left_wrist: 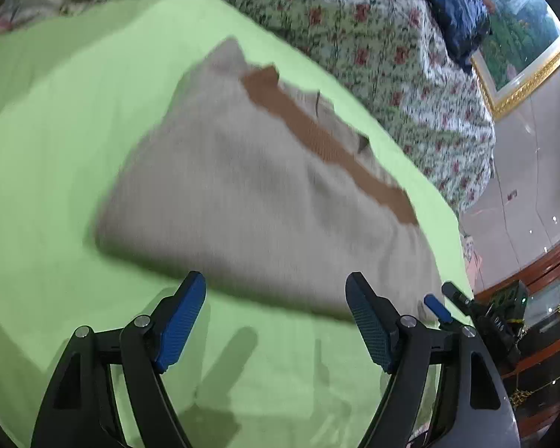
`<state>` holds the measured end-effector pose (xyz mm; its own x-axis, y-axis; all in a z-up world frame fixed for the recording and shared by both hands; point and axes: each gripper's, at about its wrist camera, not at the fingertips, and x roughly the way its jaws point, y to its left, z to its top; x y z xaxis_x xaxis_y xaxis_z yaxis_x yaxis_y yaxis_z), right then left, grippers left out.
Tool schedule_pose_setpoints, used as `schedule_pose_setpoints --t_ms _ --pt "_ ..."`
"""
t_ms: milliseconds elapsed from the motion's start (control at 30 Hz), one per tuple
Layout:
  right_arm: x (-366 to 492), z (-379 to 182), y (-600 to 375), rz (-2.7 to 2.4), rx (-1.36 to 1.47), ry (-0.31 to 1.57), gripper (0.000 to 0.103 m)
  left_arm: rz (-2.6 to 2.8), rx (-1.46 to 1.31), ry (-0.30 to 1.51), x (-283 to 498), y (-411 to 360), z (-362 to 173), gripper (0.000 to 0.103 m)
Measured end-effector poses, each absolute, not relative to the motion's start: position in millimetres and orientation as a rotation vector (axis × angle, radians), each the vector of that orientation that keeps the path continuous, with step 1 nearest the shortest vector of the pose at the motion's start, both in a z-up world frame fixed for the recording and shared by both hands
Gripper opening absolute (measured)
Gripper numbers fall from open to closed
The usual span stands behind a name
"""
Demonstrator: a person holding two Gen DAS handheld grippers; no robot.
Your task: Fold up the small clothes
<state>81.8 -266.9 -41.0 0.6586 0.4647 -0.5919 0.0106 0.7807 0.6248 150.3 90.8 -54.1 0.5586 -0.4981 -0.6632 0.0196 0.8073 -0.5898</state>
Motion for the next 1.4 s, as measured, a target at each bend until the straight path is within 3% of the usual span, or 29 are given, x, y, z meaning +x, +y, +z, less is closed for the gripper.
schedule_pose_setpoints --t_ms 233,467,667,767,800,833,867,1200,1400 --pt "64 -41 -256 0.317 0.649 0.825 0.07 -0.297 -0.582 0.953 135 88 -70 0.078" --pt "58 -35 -256 0.324 0.665 0.823 0.07 -0.231 -0.768 0.883 174 113 -82 0.08" --pt "64 -35 -263 0.31 0.674 0.83 0.07 -0.132 -0.732 0.855 200 118 -78 0.076" --pt "70 -33 -264 0.315 0.674 0.832 0.07 -0.097 -0.698 0.853 208 116 -75 0.066" --pt "71 -33 -264 0.318 0.675 0.829 0.07 -0.088 -0.684 0.851 211 116 -74 0.048" --pt "74 -31 -264 0.322 0.674 0.827 0.07 -0.094 -0.677 0.856 214 116 -74 0.021" --pt "78 -30 -266 0.322 0.67 0.824 0.07 -0.111 -0.676 0.865 216 116 -75 0.011" --pt "127 -21 -286 0.358 0.697 0.846 0.07 -0.309 -0.342 0.741 211 18 5 0.007" --pt "163 -20 -287 0.475 0.751 0.893 0.07 -0.432 -0.185 0.79 213 -63 -2 0.007"
